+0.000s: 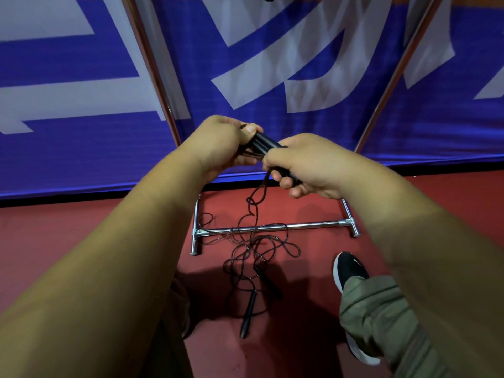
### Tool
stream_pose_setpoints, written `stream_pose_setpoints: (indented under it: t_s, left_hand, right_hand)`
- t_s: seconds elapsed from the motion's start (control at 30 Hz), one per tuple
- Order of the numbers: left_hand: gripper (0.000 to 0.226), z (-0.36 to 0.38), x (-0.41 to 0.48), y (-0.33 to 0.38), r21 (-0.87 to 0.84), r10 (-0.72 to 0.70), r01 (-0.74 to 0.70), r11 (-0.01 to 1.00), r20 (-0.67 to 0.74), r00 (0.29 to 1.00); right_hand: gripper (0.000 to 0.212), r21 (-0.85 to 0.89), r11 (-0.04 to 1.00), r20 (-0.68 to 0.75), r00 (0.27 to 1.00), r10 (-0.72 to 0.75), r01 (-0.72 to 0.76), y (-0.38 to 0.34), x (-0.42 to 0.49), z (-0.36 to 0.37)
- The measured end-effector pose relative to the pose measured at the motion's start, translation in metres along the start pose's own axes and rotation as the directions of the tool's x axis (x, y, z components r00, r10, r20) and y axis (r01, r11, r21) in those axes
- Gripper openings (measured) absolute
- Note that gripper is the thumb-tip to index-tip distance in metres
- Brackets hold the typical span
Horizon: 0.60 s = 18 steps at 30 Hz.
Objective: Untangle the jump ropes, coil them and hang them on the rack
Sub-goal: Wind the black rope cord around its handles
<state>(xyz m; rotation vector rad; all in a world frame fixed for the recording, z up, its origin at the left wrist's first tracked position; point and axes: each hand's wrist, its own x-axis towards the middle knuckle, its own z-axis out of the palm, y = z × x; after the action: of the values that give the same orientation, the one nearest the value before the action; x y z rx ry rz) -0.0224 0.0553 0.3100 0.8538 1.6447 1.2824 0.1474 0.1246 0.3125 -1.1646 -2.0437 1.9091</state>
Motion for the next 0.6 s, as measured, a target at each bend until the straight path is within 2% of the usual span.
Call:
stream_pose_setpoints:
  t_s: [0.07, 0.1, 0.23, 0.3, 0.6]
  left_hand:
    - [0.022, 0.004, 0.000, -0.001, -0.013, -0.023, 0.023, 1.000, -0.003, 1.000]
    - [0.022, 0.005, 0.001, -0.002, -0.008, -0.019, 0.019, 1.000, 0.007, 1.000]
    - [0.021, 0.008, 0.003, -0.001, 0.023, 0.079, -0.080, 0.997, 0.034, 0.996]
    - [0.020, 0.007, 0.004, 0.000, 0.038, 0.122, -0.123, 0.992, 0.032, 0.992]
    - [0.021, -0.002, 0.004, 0.002, 0.237, 0.122, -0.138, 0.962, 0.081, 0.989]
  right_hand:
    - [0.003, -0.065, 0.998, -0.013, 1.000, 0.009, -0.009, 0.000, -0.001, 0.000]
    - [0.002, -0.029, 0.999, 0.006, 1.000, 0.030, -0.030, 0.000, -0.001, -0.001]
    - [0.008, 0.315, 0.938, 0.153, 0.984, 0.097, -0.141, 0.004, -0.001, -0.009]
    - [0.013, 0.399, 0.904, 0.191, 0.978, 0.085, -0.157, 0.006, -0.001, -0.012]
    - [0.017, 0.266, 0.960, 0.120, 0.991, 0.053, -0.084, 0.012, 0.004, -0.005]
